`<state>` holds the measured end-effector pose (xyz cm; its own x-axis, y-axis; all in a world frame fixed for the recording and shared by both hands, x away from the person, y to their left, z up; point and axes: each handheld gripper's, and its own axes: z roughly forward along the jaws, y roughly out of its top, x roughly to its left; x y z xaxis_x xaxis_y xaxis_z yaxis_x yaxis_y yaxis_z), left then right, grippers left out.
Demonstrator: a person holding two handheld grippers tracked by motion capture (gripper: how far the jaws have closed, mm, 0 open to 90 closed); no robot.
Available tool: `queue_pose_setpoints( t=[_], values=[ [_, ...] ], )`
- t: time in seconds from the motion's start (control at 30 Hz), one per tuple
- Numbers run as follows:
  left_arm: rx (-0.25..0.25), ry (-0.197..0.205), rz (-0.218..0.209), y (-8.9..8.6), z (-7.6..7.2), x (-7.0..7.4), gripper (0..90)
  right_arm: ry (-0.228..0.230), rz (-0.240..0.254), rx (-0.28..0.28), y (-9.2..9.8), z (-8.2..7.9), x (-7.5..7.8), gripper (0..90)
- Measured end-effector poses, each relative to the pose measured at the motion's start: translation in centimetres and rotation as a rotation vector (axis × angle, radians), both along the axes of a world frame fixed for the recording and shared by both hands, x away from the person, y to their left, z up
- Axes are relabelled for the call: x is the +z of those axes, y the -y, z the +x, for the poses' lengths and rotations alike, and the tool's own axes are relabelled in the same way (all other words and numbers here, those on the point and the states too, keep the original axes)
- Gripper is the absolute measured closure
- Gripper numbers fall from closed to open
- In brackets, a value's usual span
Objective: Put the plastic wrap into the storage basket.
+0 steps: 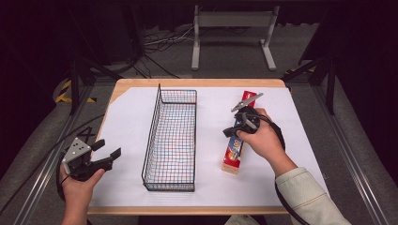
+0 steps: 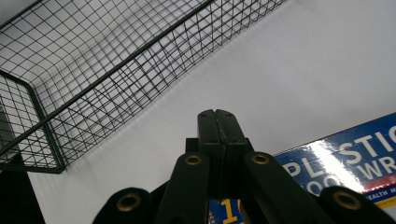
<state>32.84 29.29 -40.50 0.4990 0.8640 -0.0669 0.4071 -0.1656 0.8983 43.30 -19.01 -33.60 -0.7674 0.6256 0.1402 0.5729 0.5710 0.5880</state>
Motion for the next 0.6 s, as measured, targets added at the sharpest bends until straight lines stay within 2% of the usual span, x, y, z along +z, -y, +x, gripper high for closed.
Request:
queue_pose_setpoints(
  t=[0.23,0.6],
  values=[
    [0.005,0.002,-0.004,0.0,0.1,0.0,27.2,-0.035,-0.066,0.001,-1.2,0.5,-0.6,90.0],
    [0.006,0.004,-0.007,-0.1,0.2,0.1,27.3,-0.081,-0.136,0.005,-2.6,1.2,-2.1,90.0]
  ],
)
